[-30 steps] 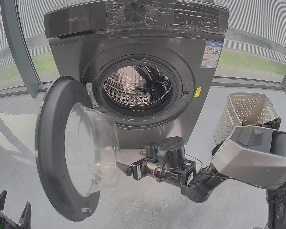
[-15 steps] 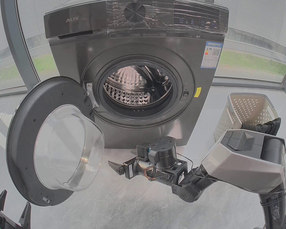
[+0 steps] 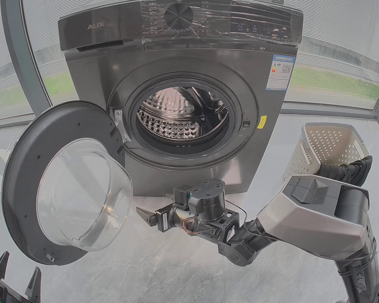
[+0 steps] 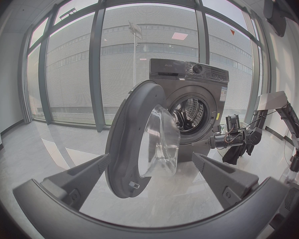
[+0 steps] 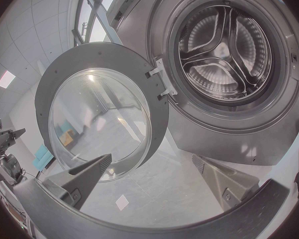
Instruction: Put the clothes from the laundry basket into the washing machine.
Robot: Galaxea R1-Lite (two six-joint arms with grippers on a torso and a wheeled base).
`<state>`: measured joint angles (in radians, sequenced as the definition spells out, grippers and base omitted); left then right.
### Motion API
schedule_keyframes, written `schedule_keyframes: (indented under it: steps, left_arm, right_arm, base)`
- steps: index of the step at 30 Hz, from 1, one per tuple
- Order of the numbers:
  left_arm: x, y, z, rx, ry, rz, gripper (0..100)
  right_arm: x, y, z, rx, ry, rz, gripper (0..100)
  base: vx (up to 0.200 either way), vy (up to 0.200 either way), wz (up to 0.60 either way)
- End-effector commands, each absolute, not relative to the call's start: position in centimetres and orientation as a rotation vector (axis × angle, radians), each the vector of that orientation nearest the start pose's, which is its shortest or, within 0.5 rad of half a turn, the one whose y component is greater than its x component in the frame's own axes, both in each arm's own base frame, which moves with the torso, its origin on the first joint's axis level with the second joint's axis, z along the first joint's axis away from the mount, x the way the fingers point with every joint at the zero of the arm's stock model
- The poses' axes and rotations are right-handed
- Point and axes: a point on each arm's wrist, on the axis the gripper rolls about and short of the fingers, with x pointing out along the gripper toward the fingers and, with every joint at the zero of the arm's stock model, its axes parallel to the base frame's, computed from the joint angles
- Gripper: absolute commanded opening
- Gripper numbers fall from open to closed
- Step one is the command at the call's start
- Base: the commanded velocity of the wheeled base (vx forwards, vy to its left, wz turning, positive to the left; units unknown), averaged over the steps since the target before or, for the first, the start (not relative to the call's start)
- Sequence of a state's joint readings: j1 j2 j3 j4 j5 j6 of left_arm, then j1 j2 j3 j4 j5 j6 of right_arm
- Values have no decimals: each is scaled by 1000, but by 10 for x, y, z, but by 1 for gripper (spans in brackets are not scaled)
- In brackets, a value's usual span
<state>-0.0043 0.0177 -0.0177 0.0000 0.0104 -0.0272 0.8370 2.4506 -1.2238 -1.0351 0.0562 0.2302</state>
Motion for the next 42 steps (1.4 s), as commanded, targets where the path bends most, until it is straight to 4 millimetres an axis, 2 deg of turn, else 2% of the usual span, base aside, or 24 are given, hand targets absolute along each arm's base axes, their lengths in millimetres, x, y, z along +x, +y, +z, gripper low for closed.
schedule_keyframes:
  steps: [1,6,17,29,32,42]
  left_arm:
    - [-23,0,76,-28,-3,6,100]
    - [-23,0,76,-28,-3,6,100]
    - [-23,0,76,-28,-3,6,100]
    - [-23,0,76,-28,-3,6,100]
    - [-23,0,76,-28,-3,6,100]
    - [-23,0,76,-28,-3,6,100]
  right_arm:
    - [311,348,28,139,278,852,100]
    - [316,352,25,142,267,832,100]
    - [332,376,13,185,221,813,100]
    - [336,392,23,229,174,814,100]
    - [337,395,20,232,169,815,100]
    - [339,395,20,239,157,812,100]
  base:
    - [0,0,0]
    - [0,0,0]
    - [0,0,0]
    - [0,0,0]
    - [0,0,0]
    - [0,0,0]
